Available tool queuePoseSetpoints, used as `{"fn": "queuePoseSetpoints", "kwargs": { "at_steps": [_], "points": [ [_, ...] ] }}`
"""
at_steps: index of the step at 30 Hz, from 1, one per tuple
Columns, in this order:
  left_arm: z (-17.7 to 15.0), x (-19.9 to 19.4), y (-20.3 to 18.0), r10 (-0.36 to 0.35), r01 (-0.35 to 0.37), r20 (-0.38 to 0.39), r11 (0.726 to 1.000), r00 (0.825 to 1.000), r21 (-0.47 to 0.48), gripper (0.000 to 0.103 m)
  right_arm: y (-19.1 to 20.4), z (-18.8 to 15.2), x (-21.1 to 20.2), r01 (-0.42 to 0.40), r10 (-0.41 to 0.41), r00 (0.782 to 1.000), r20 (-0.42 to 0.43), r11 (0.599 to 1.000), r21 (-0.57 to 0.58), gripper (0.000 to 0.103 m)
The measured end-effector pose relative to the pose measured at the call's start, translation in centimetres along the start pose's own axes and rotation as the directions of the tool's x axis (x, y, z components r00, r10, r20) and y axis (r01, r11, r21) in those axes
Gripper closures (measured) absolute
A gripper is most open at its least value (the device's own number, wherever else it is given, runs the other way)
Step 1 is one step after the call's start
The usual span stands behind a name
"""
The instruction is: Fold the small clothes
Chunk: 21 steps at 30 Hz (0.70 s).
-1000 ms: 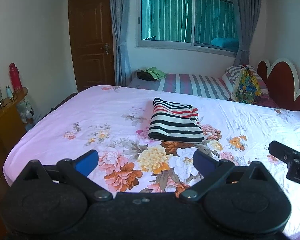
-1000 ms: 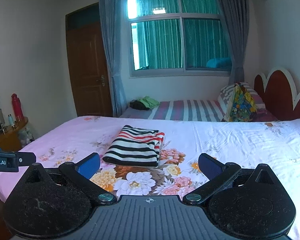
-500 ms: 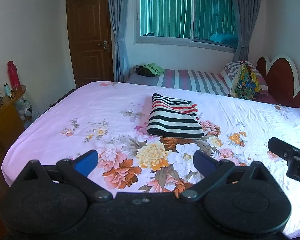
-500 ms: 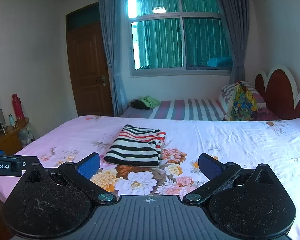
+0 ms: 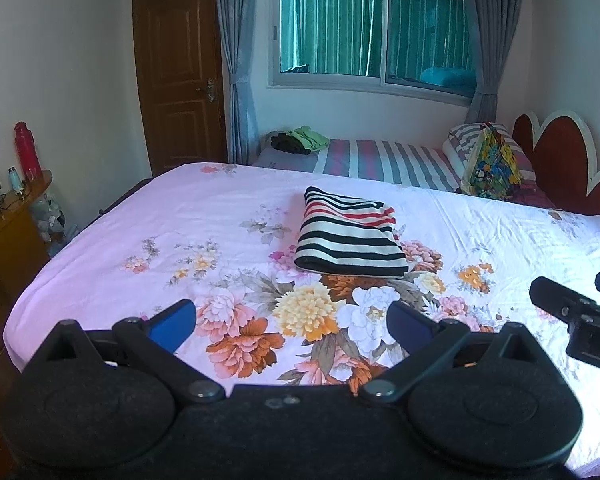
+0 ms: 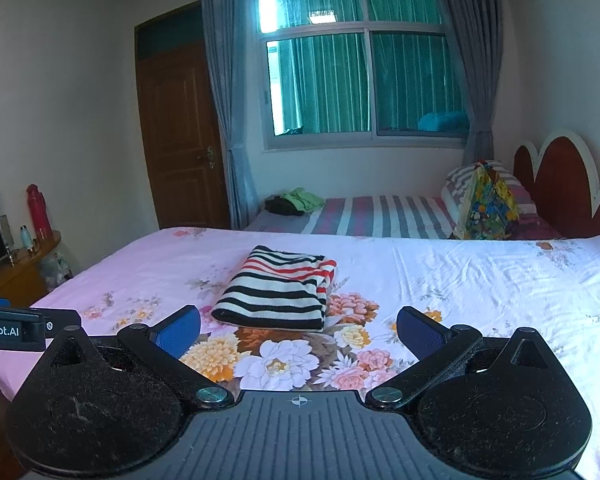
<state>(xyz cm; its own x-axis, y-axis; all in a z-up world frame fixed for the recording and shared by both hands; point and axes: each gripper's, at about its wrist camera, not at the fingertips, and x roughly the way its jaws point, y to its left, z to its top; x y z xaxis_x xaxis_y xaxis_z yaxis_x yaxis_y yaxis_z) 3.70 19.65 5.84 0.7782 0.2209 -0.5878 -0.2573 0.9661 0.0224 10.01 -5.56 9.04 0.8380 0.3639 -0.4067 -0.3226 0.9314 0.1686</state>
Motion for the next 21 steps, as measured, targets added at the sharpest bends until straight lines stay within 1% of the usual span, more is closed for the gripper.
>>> {"fn": "queuePoseSetpoints", "kwargs": {
  "at_steps": [15,19,21],
  "points": [
    [-0.1,0.6,-0.4,-0.019,0.019,-0.011,1.0,1.0,0.011,0.002,-0.3,-0.3,0.7,0.002,-0.002,1.0,-0.02,1.0,0.015,0.0],
    [-0.1,1.5,-0.8,-0.046,0.047,-0.033,0.998,0.998,0.03,0.002,-0.4,-0.4,1.0,0.001,-0.001,1.0,-0.029,1.0,0.013,0.0],
    [-0.2,2.1,-0.7,-0.084,0.085,-0.046,0.996,0.995,0.023,0.002,-0.4,-0.5,1.3,0.002,-0.002,0.999,-0.037,1.0,0.012,0.0]
  ]
}}
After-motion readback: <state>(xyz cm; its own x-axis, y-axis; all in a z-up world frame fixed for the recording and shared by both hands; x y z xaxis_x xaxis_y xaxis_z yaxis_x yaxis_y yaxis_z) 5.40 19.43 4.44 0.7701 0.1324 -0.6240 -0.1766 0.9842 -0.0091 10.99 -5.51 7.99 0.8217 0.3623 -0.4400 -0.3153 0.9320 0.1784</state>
